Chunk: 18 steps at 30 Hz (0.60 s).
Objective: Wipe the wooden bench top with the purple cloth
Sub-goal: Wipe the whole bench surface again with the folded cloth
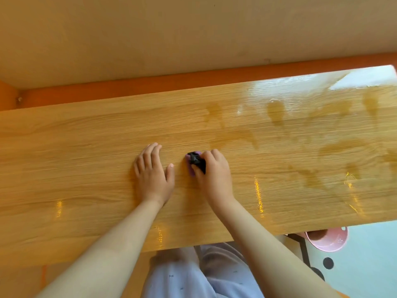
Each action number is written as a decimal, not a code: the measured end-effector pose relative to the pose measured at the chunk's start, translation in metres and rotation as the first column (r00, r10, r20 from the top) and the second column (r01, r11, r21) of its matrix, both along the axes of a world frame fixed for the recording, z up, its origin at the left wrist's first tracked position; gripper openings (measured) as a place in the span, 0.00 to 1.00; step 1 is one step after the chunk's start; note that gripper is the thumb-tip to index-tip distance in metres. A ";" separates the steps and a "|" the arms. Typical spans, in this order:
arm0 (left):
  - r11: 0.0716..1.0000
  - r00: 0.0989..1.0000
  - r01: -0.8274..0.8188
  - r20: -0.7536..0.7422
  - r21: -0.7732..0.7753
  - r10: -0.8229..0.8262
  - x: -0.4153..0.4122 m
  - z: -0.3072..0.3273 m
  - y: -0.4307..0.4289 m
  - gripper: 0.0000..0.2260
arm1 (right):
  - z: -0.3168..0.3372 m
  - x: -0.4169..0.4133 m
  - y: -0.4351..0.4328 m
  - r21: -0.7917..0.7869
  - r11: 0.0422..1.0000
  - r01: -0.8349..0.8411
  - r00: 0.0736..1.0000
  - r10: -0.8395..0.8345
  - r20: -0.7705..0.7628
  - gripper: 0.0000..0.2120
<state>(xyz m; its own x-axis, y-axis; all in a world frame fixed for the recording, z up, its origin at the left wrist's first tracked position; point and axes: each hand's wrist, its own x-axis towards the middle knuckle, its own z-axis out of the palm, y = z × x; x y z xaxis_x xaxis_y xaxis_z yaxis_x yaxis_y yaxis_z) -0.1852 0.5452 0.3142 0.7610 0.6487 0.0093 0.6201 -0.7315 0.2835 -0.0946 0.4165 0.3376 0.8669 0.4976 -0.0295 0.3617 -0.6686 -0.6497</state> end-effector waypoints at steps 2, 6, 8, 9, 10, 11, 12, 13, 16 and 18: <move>1.000 1.000 -0.002 -0.010 0.002 0.002 0.000 0.000 0.000 0.24 | 0.000 -0.001 0.011 0.002 0.999 -0.045 0.998 0.045 0.033 0.08; 1.000 1.000 0.000 -0.014 0.000 0.000 0.001 -0.001 0.000 0.24 | -0.002 0.028 -0.023 0.020 1.000 0.008 0.999 -0.009 0.037 0.07; 1.000 1.000 0.003 -0.023 0.002 -0.003 0.001 -0.001 0.001 0.24 | -0.003 0.054 -0.053 0.018 0.990 0.142 0.989 -0.142 0.037 0.06; 1.000 1.000 0.005 -0.025 0.002 -0.005 0.001 -0.001 0.001 0.24 | -0.004 0.068 -0.069 0.004 0.975 0.220 0.974 -0.220 0.049 0.06; 1.000 1.000 0.005 -0.026 0.001 -0.005 0.001 -0.001 0.001 0.24 | -0.005 0.082 -0.084 -0.015 0.956 0.292 0.954 -0.291 0.067 0.06; 1.000 1.000 0.004 -0.027 0.000 -0.004 0.001 -0.001 0.001 0.24 | -0.005 0.095 -0.098 -0.035 0.934 0.355 0.933 -0.351 0.083 0.07; 1.000 1.000 0.004 -0.026 -0.002 -0.004 0.001 -0.001 0.001 0.24 | -0.004 0.105 -0.109 -0.056 0.913 0.404 0.912 -0.398 0.098 0.07; 1.000 1.000 0.005 -0.027 -0.004 -0.005 0.000 -0.001 0.001 0.24 | -0.004 0.112 -0.116 -0.073 0.893 0.444 0.894 -0.435 0.107 0.08; 1.000 0.999 0.005 -0.032 -0.009 -0.005 0.001 -0.001 0.001 0.25 | -0.003 0.112 -0.109 -0.089 0.848 0.523 0.850 -0.511 0.123 0.09; 1.000 0.999 0.003 -0.032 -0.013 -0.003 0.000 0.000 0.001 0.25 | -0.004 0.097 -0.082 -0.080 0.875 0.478 0.875 -0.466 0.129 0.09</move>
